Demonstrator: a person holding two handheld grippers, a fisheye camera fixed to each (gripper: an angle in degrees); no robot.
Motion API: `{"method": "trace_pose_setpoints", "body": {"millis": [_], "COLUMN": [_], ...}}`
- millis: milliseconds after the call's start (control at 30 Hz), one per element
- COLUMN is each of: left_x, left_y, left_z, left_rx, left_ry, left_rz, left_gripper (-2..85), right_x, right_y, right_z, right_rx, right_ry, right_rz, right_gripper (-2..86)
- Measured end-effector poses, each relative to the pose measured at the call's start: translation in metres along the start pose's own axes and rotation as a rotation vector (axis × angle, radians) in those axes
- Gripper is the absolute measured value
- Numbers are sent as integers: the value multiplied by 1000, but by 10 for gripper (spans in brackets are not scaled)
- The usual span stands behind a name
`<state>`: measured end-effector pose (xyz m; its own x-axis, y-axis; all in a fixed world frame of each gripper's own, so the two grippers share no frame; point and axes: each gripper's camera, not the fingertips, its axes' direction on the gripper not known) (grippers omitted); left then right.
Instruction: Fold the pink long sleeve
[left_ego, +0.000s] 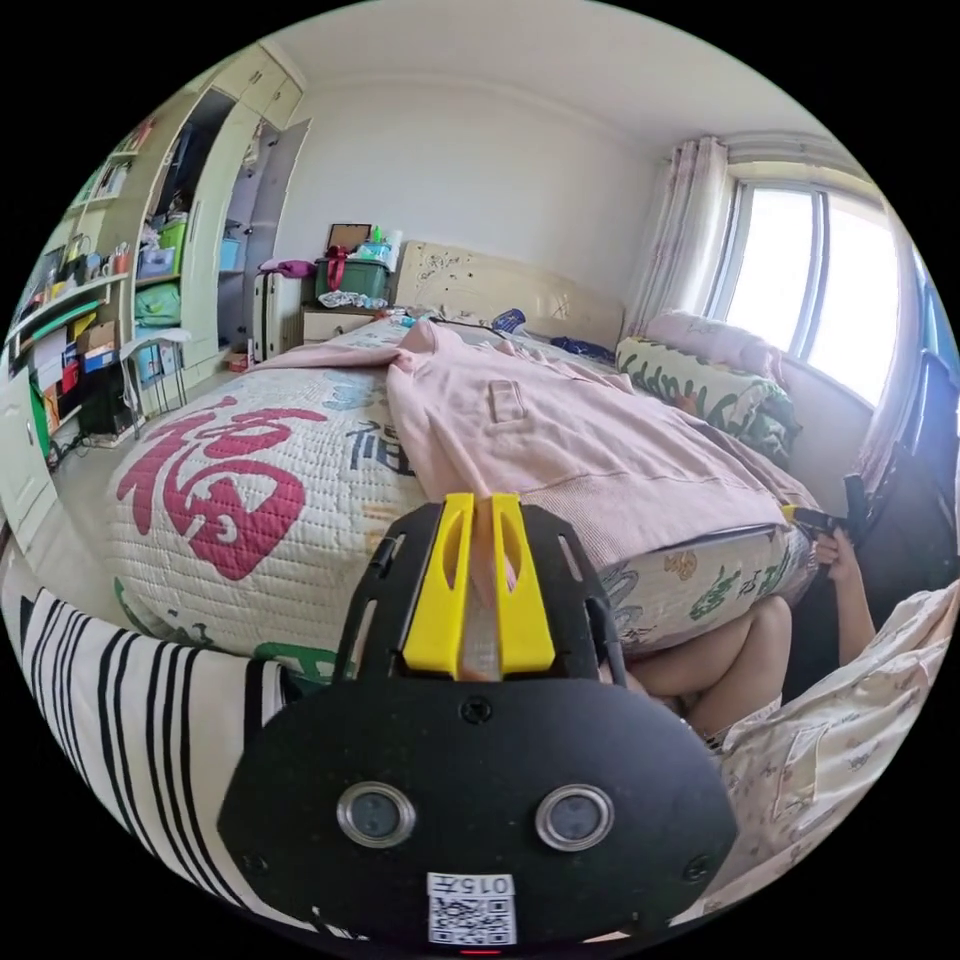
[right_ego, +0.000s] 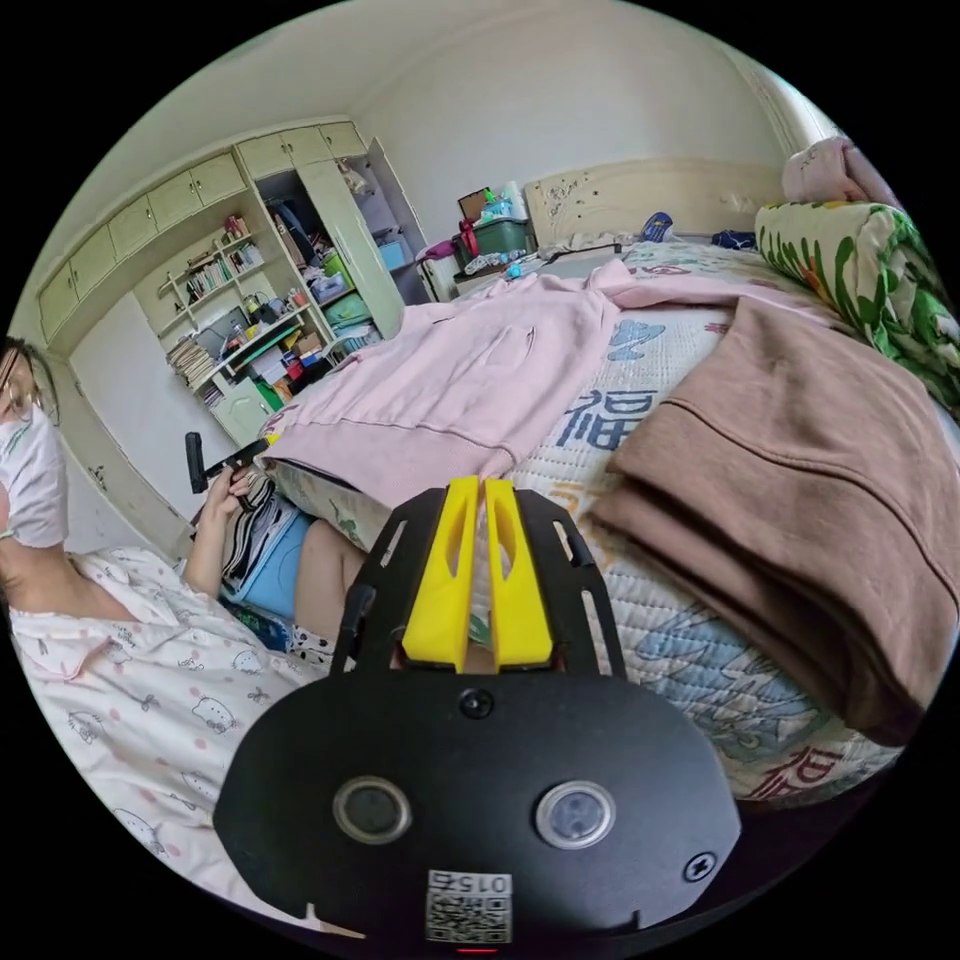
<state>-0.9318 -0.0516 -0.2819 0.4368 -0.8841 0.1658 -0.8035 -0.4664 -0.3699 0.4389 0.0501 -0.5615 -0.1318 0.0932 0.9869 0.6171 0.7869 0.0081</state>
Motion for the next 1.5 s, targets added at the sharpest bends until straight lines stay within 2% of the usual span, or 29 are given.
{"method": "trace_pose_setpoints", "body": {"millis": [100, 200, 333, 500, 600, 667, 800, 867, 933, 1033, 1100, 1267, 1367, 1500], "left_x": [3, 6, 14, 22, 27, 47, 105, 145, 172, 208, 225, 241, 232, 220], "left_y": [-2, -2, 4, -7, -24, -47, -107, -160, -202, -274, -315, -401, -424, -446], "left_z": [-21, -35, -3, 0, -20, -41, -43, -11, 27, 108, 163, 309, 351, 371], "left_rx": [54, 90, -7, -22, 3, 77, 213, 214, 202, 99, 4, -234, -300, -303], "left_ry": [-11, -23, -79, -69, -116, -216, -225, -118, -21, 85, 62, -140, -223, -277], "left_rz": [14, 13, 34, 30, 30, 67, 216, 289, 323, 328, 332, 306, 277, 279], "left_gripper": [21, 18, 23, 46, 54, 55, 53, 46, 33, 20, 16, 5, 6, 7], "right_x": [2, 5, 8, 17, 24, 25, 27, 38, 55, 85, 102, 147, 163, 177], "right_y": [21, 45, 74, 97, 111, 108, 78, 45, 12, -48, -76, -115, -112, -111], "right_z": [-17, -4, 55, 79, 79, 73, 78, 105, 140, 215, 263, 389, 436, 489], "right_rx": [62, 31, -64, -121, -132, -62, 149, 243, 256, 148, 87, -40, -79, -83], "right_ry": [23, 104, 209, 222, 298, 382, 427, 359, 290, 164, 142, 237, 279, 339], "right_rz": [-4, -15, -72, -135, -194, -264, -379, -439, -443, -427, -395, -310, -321, -329], "right_gripper": [-6, -9, -8, 6, 52, 68, 49, 18, 1, -8, -9, -10, -10, -10]}}
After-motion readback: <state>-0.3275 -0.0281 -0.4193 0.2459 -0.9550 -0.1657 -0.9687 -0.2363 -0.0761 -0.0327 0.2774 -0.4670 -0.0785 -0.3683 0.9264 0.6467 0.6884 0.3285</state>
